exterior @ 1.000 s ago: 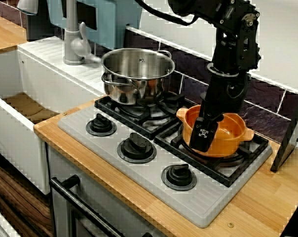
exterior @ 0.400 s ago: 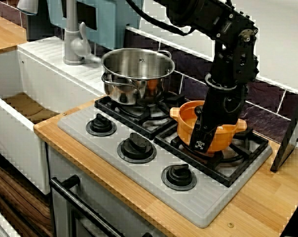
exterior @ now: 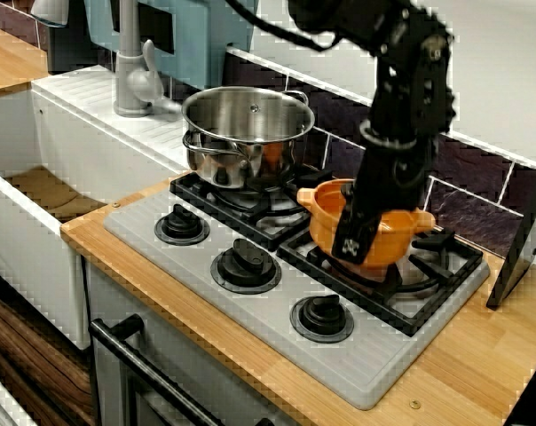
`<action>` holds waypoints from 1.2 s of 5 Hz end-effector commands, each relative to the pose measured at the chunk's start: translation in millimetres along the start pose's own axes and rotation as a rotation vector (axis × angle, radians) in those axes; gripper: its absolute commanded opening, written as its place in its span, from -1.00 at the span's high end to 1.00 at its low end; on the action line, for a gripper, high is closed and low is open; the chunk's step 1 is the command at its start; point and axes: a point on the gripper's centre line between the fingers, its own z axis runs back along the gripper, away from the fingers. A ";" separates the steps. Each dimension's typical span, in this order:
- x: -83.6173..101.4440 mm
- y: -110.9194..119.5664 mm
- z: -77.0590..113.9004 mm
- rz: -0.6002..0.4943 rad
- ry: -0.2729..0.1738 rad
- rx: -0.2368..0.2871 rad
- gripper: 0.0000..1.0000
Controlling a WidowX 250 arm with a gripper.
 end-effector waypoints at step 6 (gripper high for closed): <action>19.5 11.0 117.3 0.069 -0.105 0.182 1.00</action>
